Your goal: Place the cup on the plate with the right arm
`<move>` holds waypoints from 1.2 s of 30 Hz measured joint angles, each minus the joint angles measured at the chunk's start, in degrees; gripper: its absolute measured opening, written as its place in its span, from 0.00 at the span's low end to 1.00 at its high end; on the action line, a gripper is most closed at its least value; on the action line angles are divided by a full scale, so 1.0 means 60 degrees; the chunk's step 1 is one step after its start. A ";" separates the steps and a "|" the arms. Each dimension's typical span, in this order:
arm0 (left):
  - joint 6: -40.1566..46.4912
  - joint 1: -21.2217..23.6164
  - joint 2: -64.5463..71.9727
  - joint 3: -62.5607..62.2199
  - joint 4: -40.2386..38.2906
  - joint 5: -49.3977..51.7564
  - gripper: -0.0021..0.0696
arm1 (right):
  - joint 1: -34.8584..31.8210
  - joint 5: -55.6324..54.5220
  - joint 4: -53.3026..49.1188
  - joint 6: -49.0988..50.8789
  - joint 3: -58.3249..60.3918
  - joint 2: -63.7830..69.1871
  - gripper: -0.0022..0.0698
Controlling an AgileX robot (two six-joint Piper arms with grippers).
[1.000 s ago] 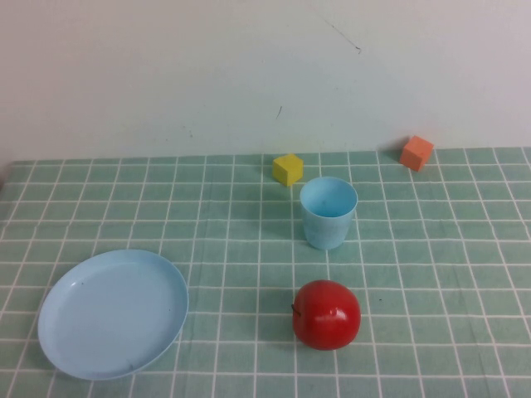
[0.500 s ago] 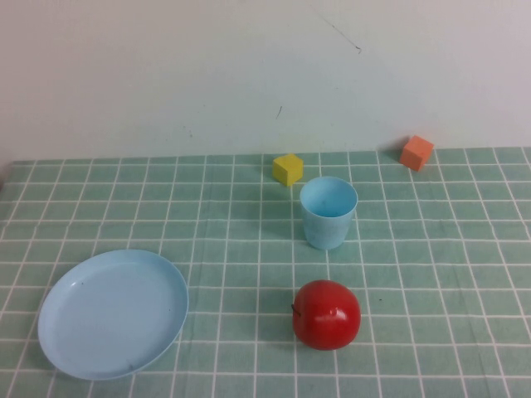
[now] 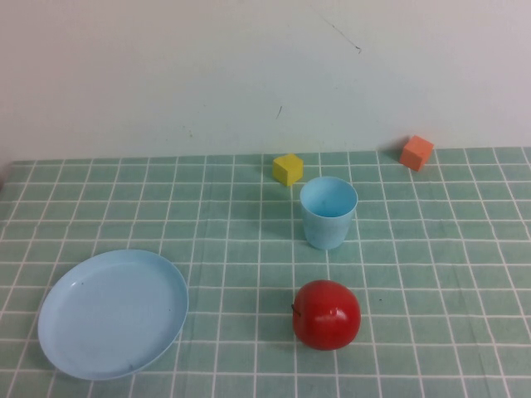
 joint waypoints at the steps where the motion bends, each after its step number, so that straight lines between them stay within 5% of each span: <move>1: 0.0000 0.0000 0.0000 0.0000 0.0000 0.0000 0.03 | 0.0000 -0.0491 -0.0035 -0.0026 0.0000 0.0000 0.03; 10: 0.0000 0.0005 0.0000 0.0000 0.0000 0.0000 0.03 | 0.0000 -0.4188 -0.0130 -0.0102 0.0000 0.0000 0.03; 19: 0.0000 0.0000 0.0000 0.0000 0.0000 0.0000 0.02 | 0.0000 -0.5578 0.0068 -0.0117 -0.0020 0.0000 0.03; 36: 0.0000 0.0000 0.0000 0.0000 0.0000 0.0000 0.02 | 0.0000 0.2200 0.0208 0.1285 -0.6128 0.1462 0.03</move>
